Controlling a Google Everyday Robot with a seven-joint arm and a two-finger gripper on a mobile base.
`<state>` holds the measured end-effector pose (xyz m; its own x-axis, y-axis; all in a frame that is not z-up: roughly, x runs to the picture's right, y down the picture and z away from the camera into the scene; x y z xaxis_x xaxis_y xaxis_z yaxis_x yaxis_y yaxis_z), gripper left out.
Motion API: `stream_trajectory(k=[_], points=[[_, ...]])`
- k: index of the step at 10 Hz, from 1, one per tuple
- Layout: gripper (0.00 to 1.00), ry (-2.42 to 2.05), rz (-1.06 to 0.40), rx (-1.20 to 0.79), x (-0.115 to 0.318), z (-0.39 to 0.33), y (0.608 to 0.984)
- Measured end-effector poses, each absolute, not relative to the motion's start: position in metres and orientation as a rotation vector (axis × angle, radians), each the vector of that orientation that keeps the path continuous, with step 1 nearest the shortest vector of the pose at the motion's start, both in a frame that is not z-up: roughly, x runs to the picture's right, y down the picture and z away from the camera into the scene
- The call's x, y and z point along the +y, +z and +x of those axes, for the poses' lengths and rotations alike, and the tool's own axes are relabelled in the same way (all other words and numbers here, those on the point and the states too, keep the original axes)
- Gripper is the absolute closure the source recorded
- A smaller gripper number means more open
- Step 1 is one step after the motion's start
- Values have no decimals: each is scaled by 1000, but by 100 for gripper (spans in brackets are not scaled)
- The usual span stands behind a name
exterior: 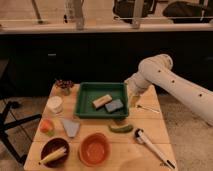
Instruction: Place grapes in paper cup
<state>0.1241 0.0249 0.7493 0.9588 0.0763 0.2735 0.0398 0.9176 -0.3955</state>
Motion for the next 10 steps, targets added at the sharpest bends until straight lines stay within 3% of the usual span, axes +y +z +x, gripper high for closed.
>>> stream_trajectory(k=[7, 10], points=[[20, 33, -406, -309, 25, 124, 751], [20, 26, -403, -373, 17, 92, 770]])
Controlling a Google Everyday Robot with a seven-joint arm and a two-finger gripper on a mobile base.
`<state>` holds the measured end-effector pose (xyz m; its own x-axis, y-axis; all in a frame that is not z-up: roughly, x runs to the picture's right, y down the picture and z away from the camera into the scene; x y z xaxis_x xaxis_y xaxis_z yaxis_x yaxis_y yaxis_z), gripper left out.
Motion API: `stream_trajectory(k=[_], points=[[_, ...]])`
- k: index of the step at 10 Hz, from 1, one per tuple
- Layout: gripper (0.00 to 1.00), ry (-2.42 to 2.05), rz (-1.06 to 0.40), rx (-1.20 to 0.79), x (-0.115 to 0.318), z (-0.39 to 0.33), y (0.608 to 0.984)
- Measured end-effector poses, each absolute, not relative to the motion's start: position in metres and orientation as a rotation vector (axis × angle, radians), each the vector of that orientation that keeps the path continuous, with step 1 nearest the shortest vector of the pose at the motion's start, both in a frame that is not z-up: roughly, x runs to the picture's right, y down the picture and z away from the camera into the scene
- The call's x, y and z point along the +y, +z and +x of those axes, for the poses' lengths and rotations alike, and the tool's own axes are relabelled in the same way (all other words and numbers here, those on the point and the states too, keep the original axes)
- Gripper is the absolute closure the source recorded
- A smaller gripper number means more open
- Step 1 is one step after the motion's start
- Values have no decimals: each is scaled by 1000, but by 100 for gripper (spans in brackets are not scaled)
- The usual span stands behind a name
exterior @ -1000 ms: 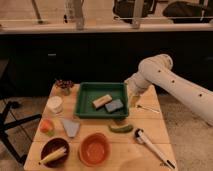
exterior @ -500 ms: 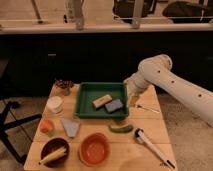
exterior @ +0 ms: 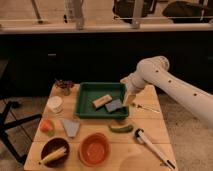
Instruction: Place grapes in paper cup
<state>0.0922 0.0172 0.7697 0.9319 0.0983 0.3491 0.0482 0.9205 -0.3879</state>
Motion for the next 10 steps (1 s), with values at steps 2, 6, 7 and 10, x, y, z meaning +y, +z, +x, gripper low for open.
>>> stream_trajectory(k=[2, 6, 7, 10], points=[[20, 13, -404, -418, 7, 58, 785], [20, -28, -408, -482, -13, 13, 808], [20, -40, -409, -494, -16, 0, 812], [20, -83, -407, -538, -28, -39, 821]])
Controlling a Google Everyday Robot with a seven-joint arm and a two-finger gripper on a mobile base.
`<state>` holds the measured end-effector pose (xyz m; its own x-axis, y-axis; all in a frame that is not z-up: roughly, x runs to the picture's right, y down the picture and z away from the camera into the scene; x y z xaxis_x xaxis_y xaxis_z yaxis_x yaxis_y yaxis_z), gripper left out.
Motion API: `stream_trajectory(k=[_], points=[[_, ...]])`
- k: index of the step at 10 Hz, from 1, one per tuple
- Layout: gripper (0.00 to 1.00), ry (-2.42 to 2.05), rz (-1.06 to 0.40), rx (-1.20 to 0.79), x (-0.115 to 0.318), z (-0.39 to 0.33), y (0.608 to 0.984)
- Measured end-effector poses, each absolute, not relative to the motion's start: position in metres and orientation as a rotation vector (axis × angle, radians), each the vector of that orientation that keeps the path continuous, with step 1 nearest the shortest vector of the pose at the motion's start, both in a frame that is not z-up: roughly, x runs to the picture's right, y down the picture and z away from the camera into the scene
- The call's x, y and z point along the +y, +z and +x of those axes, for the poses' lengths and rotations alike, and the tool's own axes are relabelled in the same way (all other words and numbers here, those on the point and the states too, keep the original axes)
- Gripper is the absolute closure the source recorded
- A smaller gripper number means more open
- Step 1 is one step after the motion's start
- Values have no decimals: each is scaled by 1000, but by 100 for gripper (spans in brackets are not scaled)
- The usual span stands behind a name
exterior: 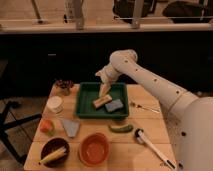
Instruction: Place grapes in paper cup
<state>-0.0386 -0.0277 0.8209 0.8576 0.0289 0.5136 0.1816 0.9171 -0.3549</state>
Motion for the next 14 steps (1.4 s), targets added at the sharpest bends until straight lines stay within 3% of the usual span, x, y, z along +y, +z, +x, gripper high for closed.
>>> stream_trajectory(k=[5, 14], points=[[20, -145, -404, -591, -31, -93, 824], [20, -163, -404, -595, -34, -95, 829]])
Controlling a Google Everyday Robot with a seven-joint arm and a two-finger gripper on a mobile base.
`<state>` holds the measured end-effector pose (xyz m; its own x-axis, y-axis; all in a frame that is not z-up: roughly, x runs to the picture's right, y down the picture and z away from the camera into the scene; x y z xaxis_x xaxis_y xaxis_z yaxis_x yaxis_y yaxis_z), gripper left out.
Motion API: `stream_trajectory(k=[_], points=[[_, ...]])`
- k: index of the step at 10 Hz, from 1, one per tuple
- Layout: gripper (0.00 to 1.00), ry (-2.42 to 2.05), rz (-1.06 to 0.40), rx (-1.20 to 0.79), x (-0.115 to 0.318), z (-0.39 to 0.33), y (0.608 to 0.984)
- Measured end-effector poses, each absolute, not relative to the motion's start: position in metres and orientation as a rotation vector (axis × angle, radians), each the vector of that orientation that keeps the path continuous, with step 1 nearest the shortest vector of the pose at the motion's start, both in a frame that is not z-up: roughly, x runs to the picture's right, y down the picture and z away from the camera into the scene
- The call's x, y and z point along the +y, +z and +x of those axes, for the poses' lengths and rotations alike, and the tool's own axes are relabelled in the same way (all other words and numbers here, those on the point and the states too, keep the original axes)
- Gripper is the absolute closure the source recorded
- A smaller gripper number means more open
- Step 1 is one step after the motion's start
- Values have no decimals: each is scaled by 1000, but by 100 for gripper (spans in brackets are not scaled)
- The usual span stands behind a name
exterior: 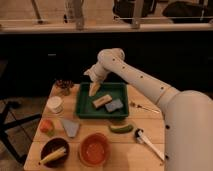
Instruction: Place grapes in paper cup
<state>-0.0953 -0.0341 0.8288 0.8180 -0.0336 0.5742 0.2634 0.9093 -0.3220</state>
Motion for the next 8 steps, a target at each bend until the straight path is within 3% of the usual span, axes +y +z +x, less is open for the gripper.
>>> stream_trajectory(k=[8], points=[[20, -194, -326, -647, -72, -179, 867]])
